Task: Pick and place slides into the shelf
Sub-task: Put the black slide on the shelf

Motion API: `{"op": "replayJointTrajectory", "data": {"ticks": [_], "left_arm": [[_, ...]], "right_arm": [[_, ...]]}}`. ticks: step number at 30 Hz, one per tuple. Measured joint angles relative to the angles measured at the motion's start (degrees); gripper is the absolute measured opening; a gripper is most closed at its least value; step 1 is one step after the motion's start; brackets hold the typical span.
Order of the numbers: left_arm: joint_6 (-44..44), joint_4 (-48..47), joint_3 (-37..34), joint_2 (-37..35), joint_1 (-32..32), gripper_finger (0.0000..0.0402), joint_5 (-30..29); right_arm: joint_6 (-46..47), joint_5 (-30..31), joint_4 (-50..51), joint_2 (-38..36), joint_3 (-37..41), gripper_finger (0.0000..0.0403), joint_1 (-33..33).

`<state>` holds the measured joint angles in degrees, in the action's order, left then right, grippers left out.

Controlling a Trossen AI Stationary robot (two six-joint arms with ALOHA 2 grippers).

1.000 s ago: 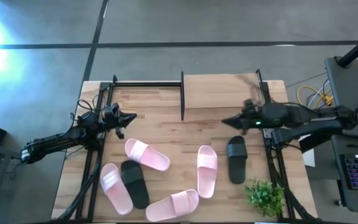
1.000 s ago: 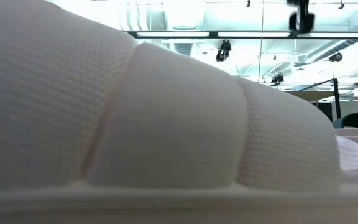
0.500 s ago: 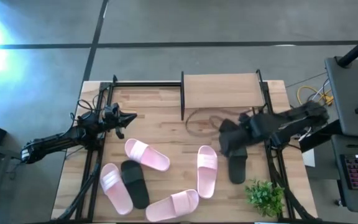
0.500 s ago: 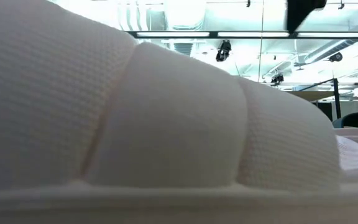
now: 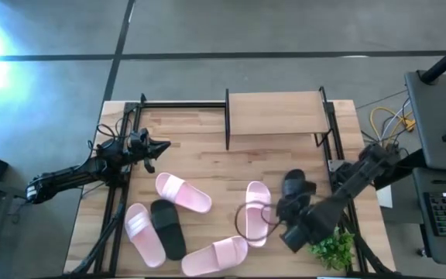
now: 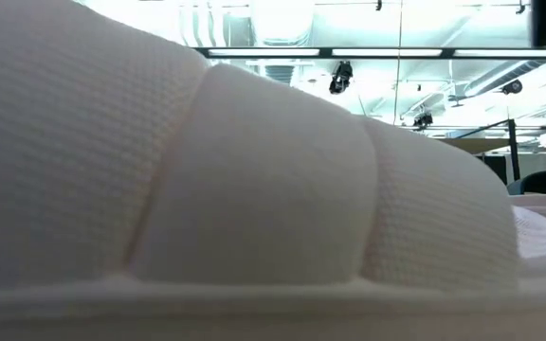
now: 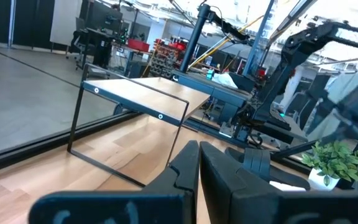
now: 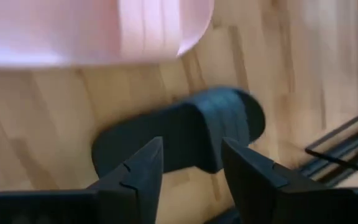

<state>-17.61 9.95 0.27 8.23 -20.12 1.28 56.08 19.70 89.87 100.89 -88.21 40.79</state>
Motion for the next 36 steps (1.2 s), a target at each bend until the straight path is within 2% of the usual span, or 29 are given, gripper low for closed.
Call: {"op": "replayJointTrajectory", "data": {"ticks": [4, 9, 14, 20, 24, 36], "left_arm": [[0.00, 0.05, 0.00, 0.09, 0.00, 0.0000, 0.00], [0.00, 0.03, 0.00, 0.27, 0.00, 0.0000, 0.00], [-0.01, 0.01, 0.00, 0.31, -0.02, 0.0000, 0.00], [0.00, 0.01, 0.00, 0.30, -0.02, 0.0000, 0.00], [-0.02, -0.04, 0.00, 0.36, -0.02, 0.0000, 0.02], [0.00, 0.06, 0.00, 0.30, -0.02, 0.0000, 0.01]], "right_arm": [[7.10, -0.92, 0.12, 0.12, 7.93, 0.0181, -0.25], [13.28, -3.01, -2.04, -4.92, 19.13, 0.0187, -1.48], [5.81, -2.92, -10.92, -9.67, 25.86, 0.0188, -1.75], [-3.80, 0.08, -15.44, -10.09, 30.19, 0.0188, -1.78], [-4.37, 3.05, -15.91, -10.00, 31.39, 0.0188, -2.41], [-8.16, 3.07, -24.92, -10.02, 36.48, 0.0188, -3.14]]}}
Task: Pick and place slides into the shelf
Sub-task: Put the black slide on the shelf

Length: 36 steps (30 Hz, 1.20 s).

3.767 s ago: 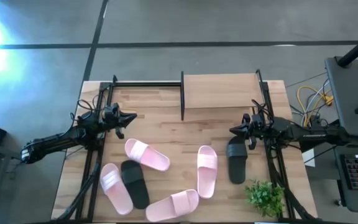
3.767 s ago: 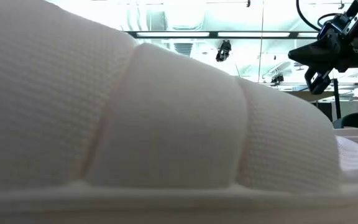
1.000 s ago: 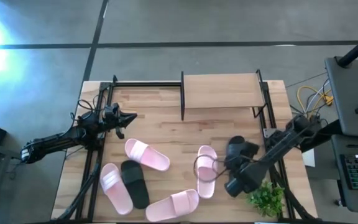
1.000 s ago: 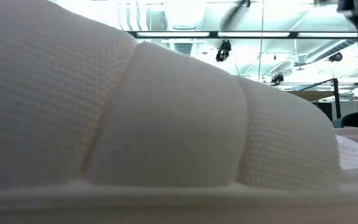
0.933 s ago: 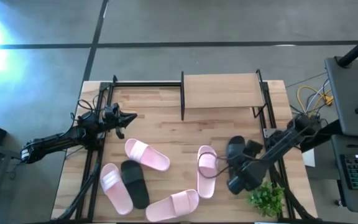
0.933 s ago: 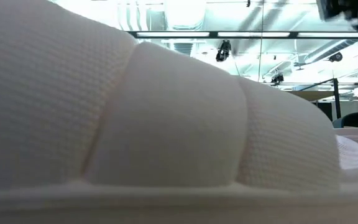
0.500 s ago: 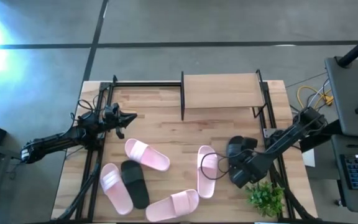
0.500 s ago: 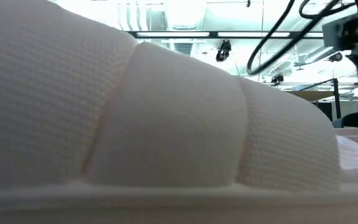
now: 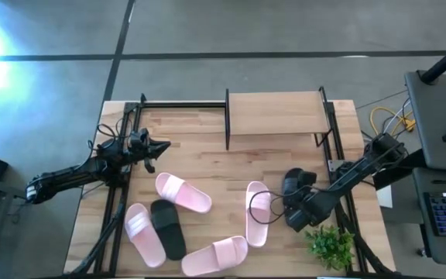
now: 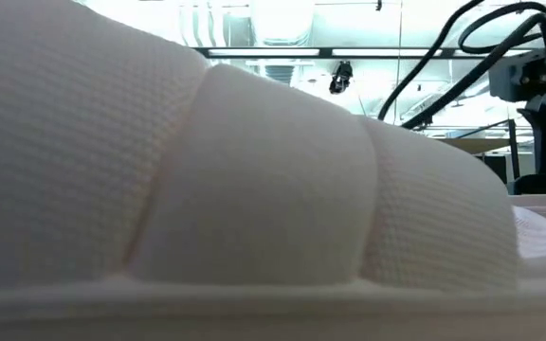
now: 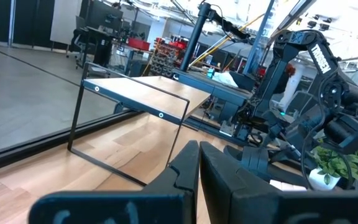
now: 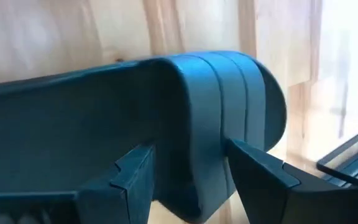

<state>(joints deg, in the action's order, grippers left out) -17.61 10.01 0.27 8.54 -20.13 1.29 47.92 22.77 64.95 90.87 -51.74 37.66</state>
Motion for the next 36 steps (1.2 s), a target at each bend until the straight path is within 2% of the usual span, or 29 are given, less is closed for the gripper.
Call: {"op": "replayJointTrajectory", "data": {"ticks": [6, 12, 15, 20, 23, 26, 29, 33, 36], "left_arm": [[-0.02, 0.03, 0.00, 0.04, -0.01, 0.0000, -0.01], [-0.01, 0.00, 0.00, 0.02, 0.00, 0.0000, 0.01], [0.00, -0.03, 0.00, 0.04, -0.01, 0.0000, 0.01], [-0.01, -0.01, 0.00, 0.04, 0.00, 0.0000, 0.00], [-0.01, -0.01, 0.00, 0.07, -0.01, 0.0000, 0.00], [0.00, -0.01, 0.00, 0.07, -0.01, 0.0000, 0.01], [-0.01, 0.00, 0.00, 0.04, -0.01, 0.0000, 0.00], [-0.02, 0.01, 0.00, 0.05, 0.01, 0.0000, 0.02], [0.00, 0.01, 0.00, 0.04, 0.02, 0.0000, -0.01]], "right_arm": [[-0.21, 5.56, 0.45, 0.00, 1.53, 0.0183, -1.28], [0.01, 5.87, 0.04, 0.00, 4.26, 0.0161, -3.64], [0.00, 6.01, -0.61, 0.00, 5.02, 0.0126, -4.91], [-0.05, 6.01, -2.07, 0.00, 5.30, 0.0028, -6.69], [2.14, 6.01, -2.08, 0.01, 4.29, 0.0016, -7.06], [4.91, 7.41, -2.38, -0.70, 0.47, 0.0013, -7.12], [5.04, 13.72, -2.40, -1.87, -6.80, 0.0013, -7.03], [-5.23, 25.85, -2.59, -2.03, -18.19, 0.0013, -8.11], [-15.92, 29.54, -2.68, -1.29, -23.86, 0.0013, -11.72]]}}
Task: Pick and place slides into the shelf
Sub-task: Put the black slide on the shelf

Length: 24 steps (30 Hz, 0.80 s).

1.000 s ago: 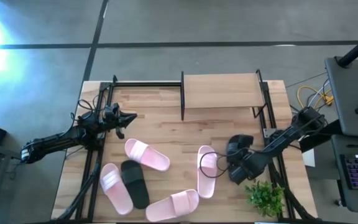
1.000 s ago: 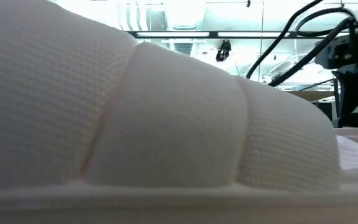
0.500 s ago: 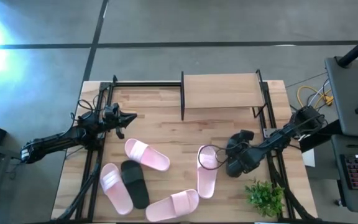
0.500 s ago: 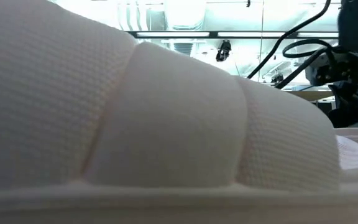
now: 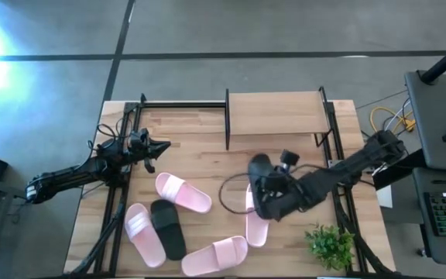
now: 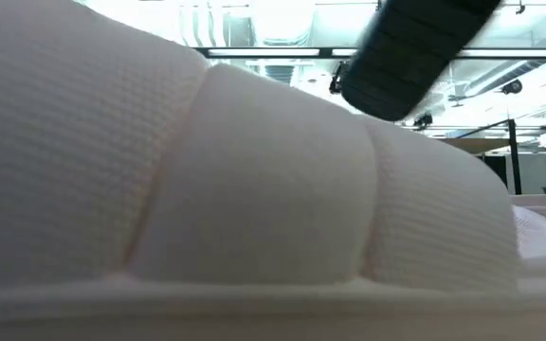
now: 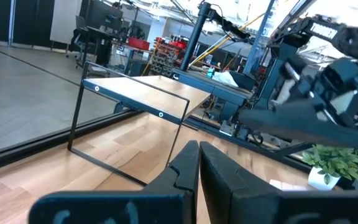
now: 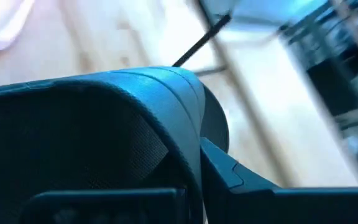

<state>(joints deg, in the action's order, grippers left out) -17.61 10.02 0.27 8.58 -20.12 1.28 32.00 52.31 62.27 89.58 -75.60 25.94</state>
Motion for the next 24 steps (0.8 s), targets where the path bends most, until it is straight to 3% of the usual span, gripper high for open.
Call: {"op": "replayJointTrajectory", "data": {"ticks": [7, 12, 17, 21, 24], "left_arm": [[0.00, -0.01, 0.00, 0.02, -0.02, 0.0000, 0.01], [-0.02, 0.00, 0.00, -0.04, -0.01, 0.0000, 0.02], [-0.01, -0.02, 0.00, -0.04, -0.02, 0.0000, 0.02], [0.00, -0.02, 0.00, 0.00, -0.02, 0.0000, 0.02], [-0.01, 0.03, 0.00, 0.09, -0.02, 0.0000, 0.02]], "right_arm": [[-22.05, 0.24, -5.17, 0.46, -2.13, 0.0013, -17.21], [-44.89, -5.76, -19.99, 0.37, -2.13, 0.0013, -29.19], [-61.83, -10.02, -33.79, 1.20, -2.11, 0.0013, -37.97], [-67.42, -13.25, -39.38, 2.44, -2.05, 0.0013, -42.26], [-66.81, -13.40, -37.80, 3.45, -2.05, 0.0013, -43.00]]}}
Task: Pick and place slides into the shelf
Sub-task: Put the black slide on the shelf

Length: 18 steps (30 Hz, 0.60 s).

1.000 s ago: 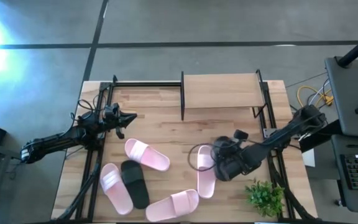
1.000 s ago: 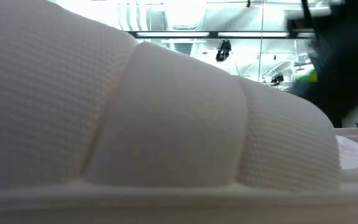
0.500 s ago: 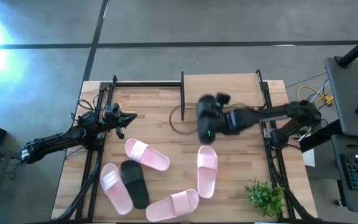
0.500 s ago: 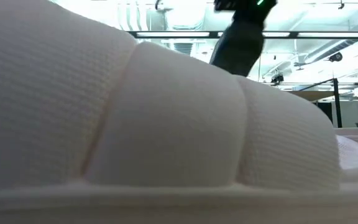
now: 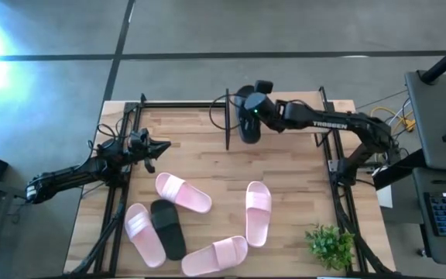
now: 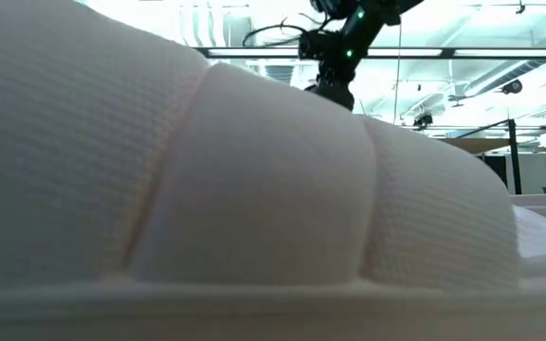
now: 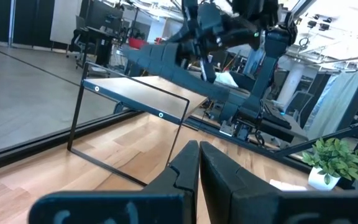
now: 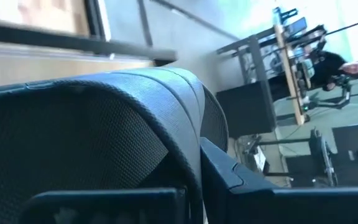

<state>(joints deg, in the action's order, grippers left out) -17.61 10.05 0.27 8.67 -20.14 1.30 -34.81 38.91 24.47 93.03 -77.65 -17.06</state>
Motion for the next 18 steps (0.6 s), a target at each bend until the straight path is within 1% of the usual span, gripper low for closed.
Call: {"op": "replayJointTrajectory", "data": {"ticks": [4, 7, 10, 12, 18], "left_arm": [[-0.01, -0.01, 0.00, -0.03, 0.00, 0.0000, 0.00], [0.01, -0.01, 0.00, -0.01, 0.00, 0.0000, 0.00], [0.00, -0.03, 0.00, -0.03, 0.00, 0.0000, 0.00], [0.01, -0.05, 0.00, -0.07, 0.02, 0.0000, -0.02], [0.01, -0.04, 0.00, 0.04, 0.02, 0.0000, 0.00]], "right_arm": [[2.38, -0.37, 1.43, 0.18, 0.11, 0.0013, 1.81], [0.61, -0.83, 1.28, 0.23, 0.11, 0.0013, 2.22], [-0.61, -0.43, -0.29, 0.73, 0.09, 0.0013, 1.02], [-0.86, -0.20, 0.41, 0.90, 0.10, 0.0013, -0.44], [1.23, -1.54, -3.15, 3.57, 0.00, 0.0013, -2.46]]}}
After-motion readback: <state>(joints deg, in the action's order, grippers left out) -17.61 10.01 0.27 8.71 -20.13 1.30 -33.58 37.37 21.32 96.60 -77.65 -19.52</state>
